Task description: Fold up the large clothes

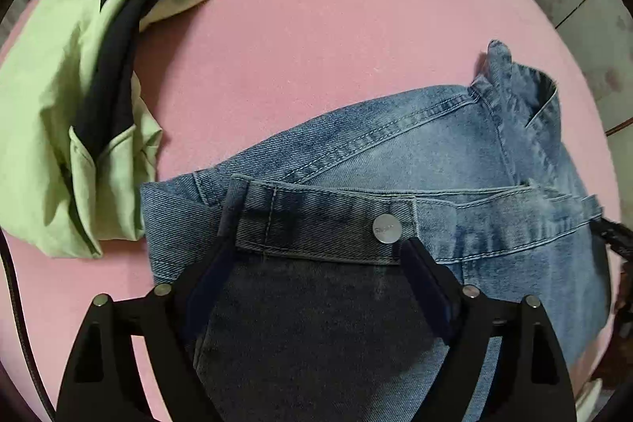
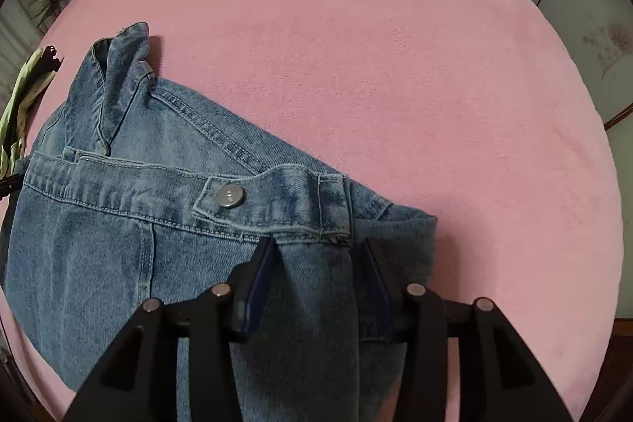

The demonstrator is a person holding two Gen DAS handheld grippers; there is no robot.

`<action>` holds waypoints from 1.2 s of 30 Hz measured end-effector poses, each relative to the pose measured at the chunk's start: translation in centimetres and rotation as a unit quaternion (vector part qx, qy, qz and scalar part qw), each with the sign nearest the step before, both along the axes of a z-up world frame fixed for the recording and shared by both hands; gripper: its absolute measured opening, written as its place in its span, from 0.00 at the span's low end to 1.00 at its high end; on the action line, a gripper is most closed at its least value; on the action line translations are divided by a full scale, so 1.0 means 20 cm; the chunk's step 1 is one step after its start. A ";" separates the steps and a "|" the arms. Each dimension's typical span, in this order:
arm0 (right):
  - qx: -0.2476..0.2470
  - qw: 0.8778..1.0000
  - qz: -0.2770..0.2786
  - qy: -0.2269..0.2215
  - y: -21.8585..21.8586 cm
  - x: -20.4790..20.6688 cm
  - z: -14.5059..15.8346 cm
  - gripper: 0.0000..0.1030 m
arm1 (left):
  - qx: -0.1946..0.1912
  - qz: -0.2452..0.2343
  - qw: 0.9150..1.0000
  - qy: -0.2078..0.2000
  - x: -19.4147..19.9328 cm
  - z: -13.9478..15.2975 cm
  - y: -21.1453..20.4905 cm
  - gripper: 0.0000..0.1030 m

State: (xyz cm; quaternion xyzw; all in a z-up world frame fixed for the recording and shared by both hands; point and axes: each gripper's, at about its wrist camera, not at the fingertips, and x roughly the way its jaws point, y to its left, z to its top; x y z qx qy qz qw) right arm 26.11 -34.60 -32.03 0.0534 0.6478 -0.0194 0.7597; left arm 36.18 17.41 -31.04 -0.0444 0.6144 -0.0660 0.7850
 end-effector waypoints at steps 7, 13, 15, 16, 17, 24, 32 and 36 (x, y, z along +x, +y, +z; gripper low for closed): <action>0.053 0.998 -0.021 -0.002 -0.06 0.02 -0.04 0.31 | 0.055 0.029 0.998 -0.007 -0.01 -0.01 0.02 0.27; 0.031 0.998 -0.024 -0.039 -0.02 -0.03 0.06 0.16 | 0.136 0.021 0.990 -0.033 -0.12 0.03 -0.10 0.00; 0.027 0.997 -0.024 -0.065 -0.01 -0.05 0.14 0.13 | 0.147 0.018 0.988 -0.053 -0.16 0.05 -0.13 0.00; 0.022 0.997 -0.018 -0.078 0.00 -0.06 0.17 0.13 | 0.138 0.025 0.988 -0.063 -0.16 0.07 -0.12 0.00; 0.015 0.996 -0.010 -0.090 0.02 -0.07 0.21 0.12 | 0.119 0.033 0.990 -0.070 -0.16 0.09 -0.12 0.00; -0.007 0.985 0.009 -0.171 0.09 -0.07 0.47 0.11 | 0.047 0.057 0.995 -0.065 -0.08 0.15 0.06 0.00; -0.021 0.976 0.036 -0.216 0.13 -0.04 0.59 0.12 | -0.003 0.034 0.999 -0.009 0.02 0.05 0.22 0.23; -0.014 0.980 0.016 -0.196 0.06 -0.09 0.51 0.12 | -0.025 0.005 1.000 -0.006 0.07 0.06 0.21 0.29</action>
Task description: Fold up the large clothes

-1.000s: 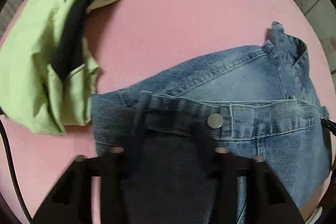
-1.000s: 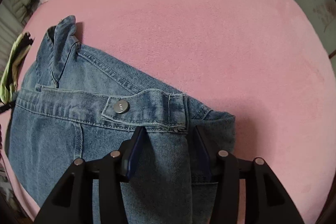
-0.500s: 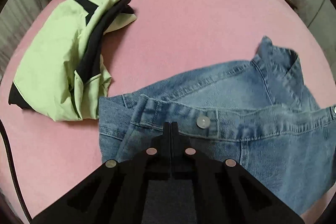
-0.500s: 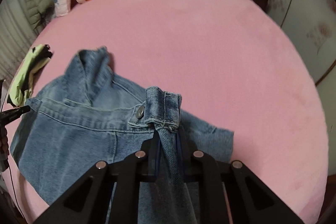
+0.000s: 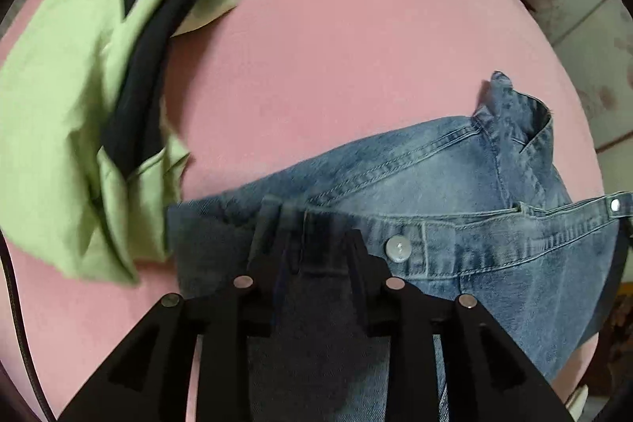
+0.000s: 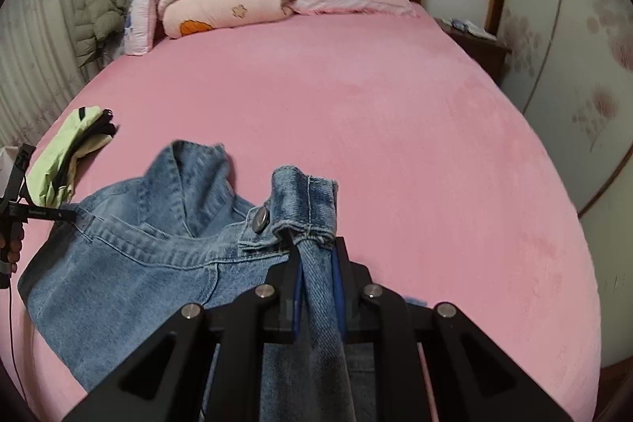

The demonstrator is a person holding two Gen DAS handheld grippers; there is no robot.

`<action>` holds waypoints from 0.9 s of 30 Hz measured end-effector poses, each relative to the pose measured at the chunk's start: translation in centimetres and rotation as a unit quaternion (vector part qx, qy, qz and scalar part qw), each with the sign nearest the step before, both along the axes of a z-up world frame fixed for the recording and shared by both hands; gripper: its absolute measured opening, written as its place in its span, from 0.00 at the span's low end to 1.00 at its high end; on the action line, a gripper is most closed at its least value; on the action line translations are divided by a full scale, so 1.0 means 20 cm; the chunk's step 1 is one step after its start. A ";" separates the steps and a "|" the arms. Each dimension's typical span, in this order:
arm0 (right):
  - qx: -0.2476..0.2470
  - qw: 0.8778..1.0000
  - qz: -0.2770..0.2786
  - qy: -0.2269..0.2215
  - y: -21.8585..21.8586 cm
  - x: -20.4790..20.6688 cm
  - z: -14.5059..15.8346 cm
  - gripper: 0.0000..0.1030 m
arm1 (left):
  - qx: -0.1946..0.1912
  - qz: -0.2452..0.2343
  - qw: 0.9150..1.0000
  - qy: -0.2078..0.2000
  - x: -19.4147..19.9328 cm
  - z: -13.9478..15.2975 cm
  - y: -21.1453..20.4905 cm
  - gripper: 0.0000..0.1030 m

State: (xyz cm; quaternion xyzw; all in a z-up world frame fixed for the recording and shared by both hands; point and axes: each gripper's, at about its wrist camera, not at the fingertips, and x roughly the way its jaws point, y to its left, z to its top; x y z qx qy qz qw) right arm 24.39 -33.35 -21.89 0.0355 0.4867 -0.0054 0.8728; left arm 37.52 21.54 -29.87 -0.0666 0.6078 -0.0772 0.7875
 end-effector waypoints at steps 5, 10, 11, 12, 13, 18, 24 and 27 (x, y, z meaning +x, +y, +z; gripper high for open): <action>0.014 1.000 -0.010 0.012 -0.03 -0.04 -0.08 0.12 | 0.014 -0.040 0.999 0.011 0.12 -0.04 -0.02 0.46; 0.026 0.999 -0.012 0.019 -0.04 -0.05 -0.13 0.12 | 0.011 -0.077 0.997 0.028 0.16 -0.07 -0.07 0.53; 0.028 0.999 -0.013 0.020 -0.05 -0.05 -0.14 0.12 | 0.011 -0.080 0.996 0.031 0.17 -0.07 -0.08 0.53; 0.031 0.999 -0.013 0.023 -0.05 -0.05 -0.15 0.12 | 0.010 -0.082 0.996 0.034 0.17 -0.07 -0.07 0.53; 0.033 0.999 -0.013 0.026 -0.05 -0.05 -0.17 0.12 | 0.006 -0.084 0.996 0.037 0.18 -0.06 -0.07 0.54; 0.036 0.999 -0.013 0.030 -0.06 -0.05 -0.19 0.12 | -0.005 -0.099 0.994 0.042 0.21 -0.08 -0.10 0.56; 0.032 0.999 -0.028 0.033 -0.05 -0.06 -0.21 0.12 | -0.020 -0.108 0.993 0.032 0.19 -0.04 -0.05 0.56; 0.024 0.999 -0.032 0.035 -0.03 -0.06 -0.20 0.12 | -0.017 -0.116 0.993 0.028 0.18 -0.03 -0.04 0.57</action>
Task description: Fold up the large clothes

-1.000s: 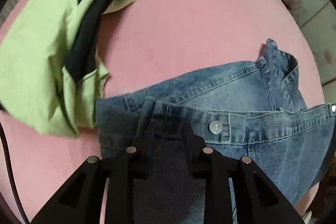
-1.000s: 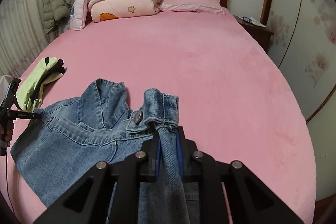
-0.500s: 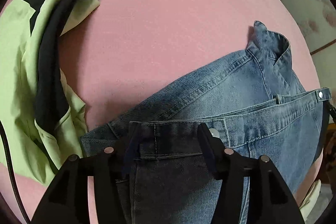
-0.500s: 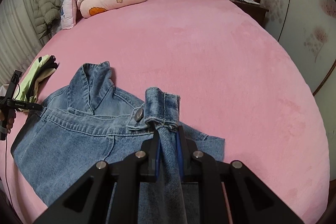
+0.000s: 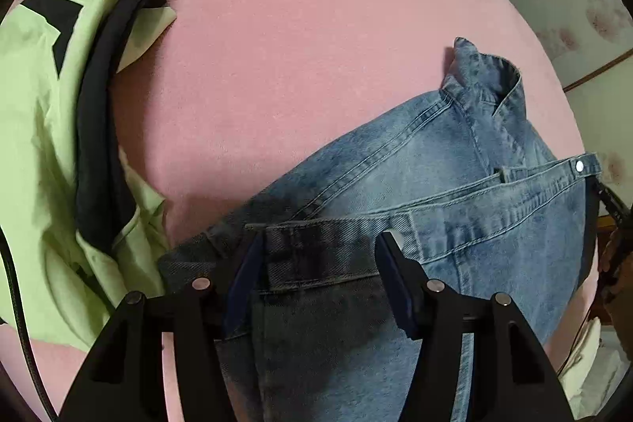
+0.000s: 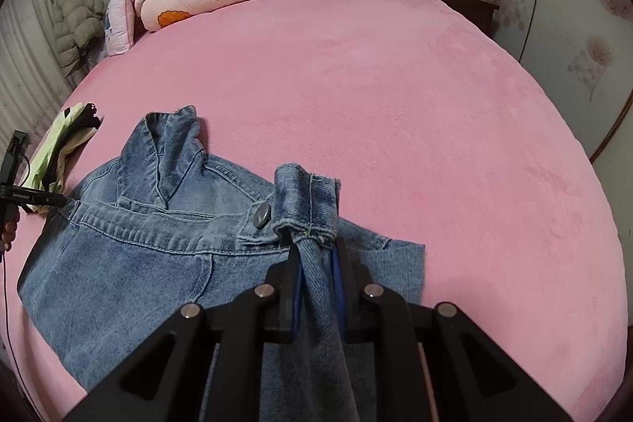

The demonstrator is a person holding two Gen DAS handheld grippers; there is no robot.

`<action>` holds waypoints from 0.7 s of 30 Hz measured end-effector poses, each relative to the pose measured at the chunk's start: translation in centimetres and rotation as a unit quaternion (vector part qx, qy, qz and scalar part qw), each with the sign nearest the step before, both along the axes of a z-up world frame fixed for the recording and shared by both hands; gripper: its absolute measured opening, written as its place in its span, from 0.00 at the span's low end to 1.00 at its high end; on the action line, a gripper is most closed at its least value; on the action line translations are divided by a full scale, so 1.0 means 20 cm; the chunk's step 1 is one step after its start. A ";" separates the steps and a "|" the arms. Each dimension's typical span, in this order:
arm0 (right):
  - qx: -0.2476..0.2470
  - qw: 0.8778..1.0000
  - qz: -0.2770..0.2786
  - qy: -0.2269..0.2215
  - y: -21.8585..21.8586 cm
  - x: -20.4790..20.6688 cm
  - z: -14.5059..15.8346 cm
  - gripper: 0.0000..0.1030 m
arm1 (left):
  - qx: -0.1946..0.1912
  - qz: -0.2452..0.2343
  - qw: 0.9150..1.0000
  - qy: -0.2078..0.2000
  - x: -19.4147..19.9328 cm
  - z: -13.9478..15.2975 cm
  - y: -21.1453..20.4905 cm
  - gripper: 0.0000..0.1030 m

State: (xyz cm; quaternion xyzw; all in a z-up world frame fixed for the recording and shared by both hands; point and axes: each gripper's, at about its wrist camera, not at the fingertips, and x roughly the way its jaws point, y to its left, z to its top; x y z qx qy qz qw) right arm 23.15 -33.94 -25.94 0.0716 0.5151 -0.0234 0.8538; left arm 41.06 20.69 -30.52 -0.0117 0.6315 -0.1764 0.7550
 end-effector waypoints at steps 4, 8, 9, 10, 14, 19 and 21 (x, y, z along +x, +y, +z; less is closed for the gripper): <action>-0.005 1.000 -0.009 0.005 0.01 0.01 -0.01 0.12 | 0.020 -0.009 1.000 -0.002 0.00 -0.02 0.02 0.57; -0.011 1.000 -0.017 0.012 0.03 0.02 -0.03 0.12 | 0.020 -0.015 1.000 0.003 0.01 -0.05 0.03 0.58; -0.012 1.000 -0.018 0.013 0.03 0.02 -0.03 0.12 | 0.019 -0.018 1.000 0.003 0.01 -0.06 0.03 0.59; -0.013 1.000 -0.019 0.013 0.03 0.01 -0.02 0.12 | 0.018 -0.020 1.000 0.005 0.02 -0.07 0.04 0.60; -0.019 1.000 -0.018 0.017 0.04 0.00 -0.02 0.12 | -0.004 -0.032 0.999 0.026 0.05 -0.13 0.03 0.75; -0.015 0.999 -0.023 0.028 0.03 0.00 -0.04 0.12 | -0.033 -0.049 0.997 0.045 0.07 -0.15 -0.03 0.89; -0.010 0.999 -0.027 0.030 0.02 0.00 -0.05 0.12 | -0.051 -0.050 0.996 0.045 0.08 -0.12 -0.03 0.71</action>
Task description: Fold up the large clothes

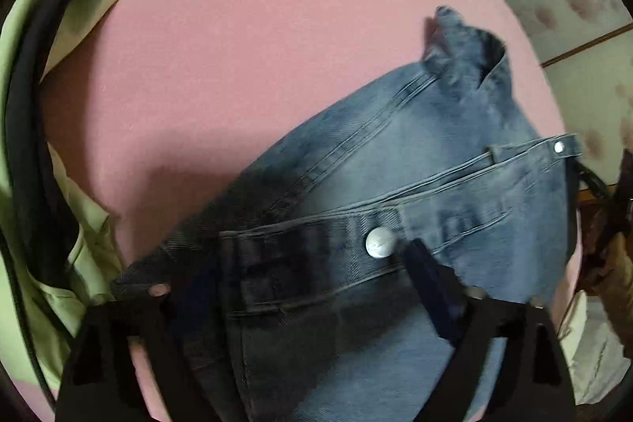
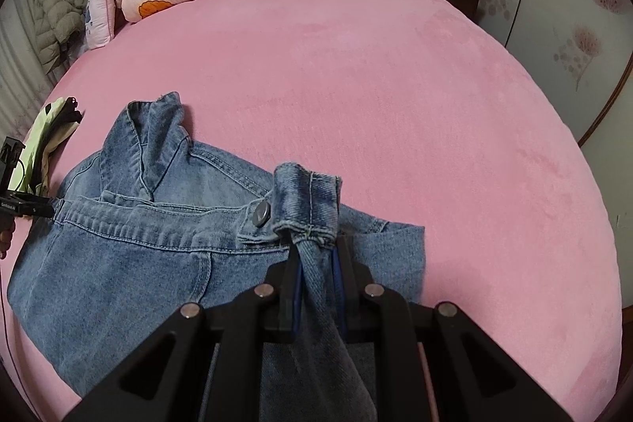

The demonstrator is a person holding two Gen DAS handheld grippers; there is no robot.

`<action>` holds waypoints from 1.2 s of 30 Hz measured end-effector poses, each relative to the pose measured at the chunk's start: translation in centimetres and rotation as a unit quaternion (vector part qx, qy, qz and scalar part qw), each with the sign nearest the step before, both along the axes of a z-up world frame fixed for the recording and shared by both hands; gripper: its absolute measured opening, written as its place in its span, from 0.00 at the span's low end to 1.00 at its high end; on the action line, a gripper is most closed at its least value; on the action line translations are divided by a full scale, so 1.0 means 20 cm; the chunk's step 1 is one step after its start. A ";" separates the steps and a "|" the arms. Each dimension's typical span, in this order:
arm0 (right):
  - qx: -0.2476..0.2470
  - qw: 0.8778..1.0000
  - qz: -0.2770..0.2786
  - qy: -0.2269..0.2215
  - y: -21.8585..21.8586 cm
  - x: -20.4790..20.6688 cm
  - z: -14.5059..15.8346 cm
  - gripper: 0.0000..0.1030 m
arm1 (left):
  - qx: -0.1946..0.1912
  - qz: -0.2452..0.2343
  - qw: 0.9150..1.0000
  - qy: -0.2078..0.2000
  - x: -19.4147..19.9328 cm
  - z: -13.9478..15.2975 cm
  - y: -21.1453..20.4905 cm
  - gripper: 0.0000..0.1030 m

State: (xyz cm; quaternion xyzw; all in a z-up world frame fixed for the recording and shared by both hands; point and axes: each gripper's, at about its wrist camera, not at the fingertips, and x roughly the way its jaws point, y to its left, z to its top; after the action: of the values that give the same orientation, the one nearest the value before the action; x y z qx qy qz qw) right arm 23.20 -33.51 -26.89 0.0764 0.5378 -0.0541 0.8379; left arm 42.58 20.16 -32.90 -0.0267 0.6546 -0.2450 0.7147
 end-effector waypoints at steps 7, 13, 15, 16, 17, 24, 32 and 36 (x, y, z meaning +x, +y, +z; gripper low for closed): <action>0.006 1.000 -0.003 0.003 -0.01 0.00 0.00 0.13 | -0.026 0.011 1.000 0.004 0.00 0.03 0.11 0.46; 0.008 1.000 -0.010 0.008 -0.01 0.01 -0.01 0.13 | -0.015 0.026 1.000 0.005 0.03 -0.04 0.05 0.62; 0.006 1.000 -0.010 0.012 -0.01 0.01 -0.02 0.13 | 0.002 0.036 0.999 -0.009 0.02 -0.03 0.06 0.49; 0.008 1.000 -0.010 0.012 0.00 0.01 -0.02 0.13 | 0.016 0.034 0.999 -0.016 0.02 -0.02 0.05 0.47; 0.007 1.000 -0.009 0.011 0.00 0.01 -0.01 0.13 | 0.023 0.033 0.999 -0.028 0.00 0.00 0.03 0.37; -0.001 1.000 -0.009 -0.026 0.05 -0.02 0.14 0.12 | 0.110 0.072 0.982 -0.134 -0.10 0.30 -0.10 0.23; -0.034 0.998 -0.011 -0.050 0.06 0.07 0.14 0.12 | 0.146 0.114 0.963 -0.198 -0.09 0.33 -0.13 0.23; -0.055 0.998 -0.005 0.014 0.05 0.13 -0.18 0.13 | 0.186 0.113 0.957 -0.191 -0.07 0.06 -0.18 0.27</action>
State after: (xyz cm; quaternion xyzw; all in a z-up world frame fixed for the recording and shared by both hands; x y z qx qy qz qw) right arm 25.84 -32.54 -30.46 0.0317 0.5456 -0.0890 0.8327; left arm 41.12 16.50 -31.64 0.0802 0.5327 -0.0369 0.8417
